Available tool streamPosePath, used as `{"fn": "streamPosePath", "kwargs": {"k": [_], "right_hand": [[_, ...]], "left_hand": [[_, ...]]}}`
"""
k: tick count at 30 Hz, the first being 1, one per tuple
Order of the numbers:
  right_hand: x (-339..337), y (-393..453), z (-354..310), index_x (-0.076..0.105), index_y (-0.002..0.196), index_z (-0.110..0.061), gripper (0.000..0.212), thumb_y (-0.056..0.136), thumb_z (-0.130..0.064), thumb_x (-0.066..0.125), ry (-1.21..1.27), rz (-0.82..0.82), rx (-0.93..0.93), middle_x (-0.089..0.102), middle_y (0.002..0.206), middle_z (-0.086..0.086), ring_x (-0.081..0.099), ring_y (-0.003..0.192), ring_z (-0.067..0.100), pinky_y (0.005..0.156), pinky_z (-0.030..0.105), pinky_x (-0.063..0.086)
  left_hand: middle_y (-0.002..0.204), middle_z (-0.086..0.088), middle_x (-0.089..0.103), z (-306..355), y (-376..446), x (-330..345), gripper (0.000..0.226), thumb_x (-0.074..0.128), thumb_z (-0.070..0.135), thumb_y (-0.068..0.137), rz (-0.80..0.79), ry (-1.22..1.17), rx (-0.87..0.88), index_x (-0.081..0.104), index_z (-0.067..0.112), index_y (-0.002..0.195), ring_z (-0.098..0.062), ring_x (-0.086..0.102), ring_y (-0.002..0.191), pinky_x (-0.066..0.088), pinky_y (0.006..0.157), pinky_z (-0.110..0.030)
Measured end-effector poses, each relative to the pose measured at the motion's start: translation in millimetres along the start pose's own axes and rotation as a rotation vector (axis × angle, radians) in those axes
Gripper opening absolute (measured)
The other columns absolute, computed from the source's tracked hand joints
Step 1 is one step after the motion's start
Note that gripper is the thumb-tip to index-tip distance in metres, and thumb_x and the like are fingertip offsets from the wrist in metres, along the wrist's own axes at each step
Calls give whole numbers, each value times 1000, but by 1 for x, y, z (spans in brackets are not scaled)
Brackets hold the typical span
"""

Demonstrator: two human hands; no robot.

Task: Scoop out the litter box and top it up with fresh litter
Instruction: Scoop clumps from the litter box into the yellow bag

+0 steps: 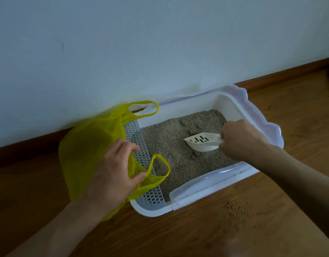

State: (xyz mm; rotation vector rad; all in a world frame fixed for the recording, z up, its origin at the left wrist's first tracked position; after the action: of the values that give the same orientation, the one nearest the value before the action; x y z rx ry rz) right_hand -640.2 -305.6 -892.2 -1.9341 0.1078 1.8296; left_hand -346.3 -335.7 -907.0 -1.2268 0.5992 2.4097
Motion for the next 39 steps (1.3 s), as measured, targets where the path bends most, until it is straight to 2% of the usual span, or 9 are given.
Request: {"fn": "streamPosePath", "kwargs": {"k": [5,11,13,16,19,25,29,33,39], "right_hand": [[1,10,-9,39,65,-21,31,83,-12,63,-34,41,10,47,66,3,47,55,17,45,26,33],[6,25,-21,37,63,-20,34,83,-7,61,17,93,-19,45,66,2,46,54,17,47,28,37],[13,26,-19,39,65,-20,31,82,-7,60,63,105,-11,47,67,2,48,56,18,51,32,43],[25,22,-10,56,75,-15,10,83,-9,58,110,124,-13,55,70,4,56,59,20,54,36,53],[29,15,-1,61,80,-13,5,84,-12,57,160,146,-45,57,70,3,54,59,18,51,32,48],[15,-12,0,54,70,-19,14,82,-12,57,238,245,-189,51,67,-4,49,55,16,48,31,37],[12,-22,2,58,76,-20,9,84,-16,58,227,255,-197,51,71,-5,49,57,13,48,29,35],[7,-33,1,54,73,-19,12,83,-15,59,234,280,-233,47,69,-6,46,56,10,46,25,25],[4,-43,-2,57,77,-20,8,83,-16,57,235,276,-271,50,71,-7,49,59,12,50,32,40]], "left_hand": [[107,9,52,0,1,3,59,93,23,60,-18,-3,2,59,19,108,-11,53,99,41,85,-19],[105,12,50,-1,2,4,59,93,23,60,-6,-10,-6,59,20,108,-4,47,97,36,83,-15],[106,13,50,-1,2,4,58,93,24,61,-3,-6,-5,59,20,108,-4,48,99,37,84,-16],[107,11,51,-3,1,3,57,92,25,61,-5,-17,-8,59,21,108,-8,51,102,38,84,-16],[108,8,53,-5,1,1,57,92,24,61,0,-20,-12,59,19,107,-12,53,103,41,87,-20],[106,3,56,-5,-1,0,59,94,19,58,9,-28,6,61,15,106,-18,57,101,43,89,-29],[106,4,55,-4,-3,-3,59,94,22,58,13,-1,7,60,16,106,-17,57,100,43,86,-26],[106,3,56,0,-4,-7,59,94,22,57,23,15,17,60,17,105,-17,57,98,43,85,-23],[106,2,57,1,-7,-10,60,95,22,57,21,27,17,61,16,106,-16,57,98,42,84,-20]]}}
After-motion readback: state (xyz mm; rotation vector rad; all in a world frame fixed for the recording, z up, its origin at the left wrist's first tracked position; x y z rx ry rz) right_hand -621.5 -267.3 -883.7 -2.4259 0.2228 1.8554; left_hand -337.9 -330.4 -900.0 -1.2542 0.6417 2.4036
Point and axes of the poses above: each hand's wrist, its own y-axis towards the middle knuckle, its own x-axis out of the palm, z = x × y, the point moved 6 cm from there along y, towards the middle knuckle
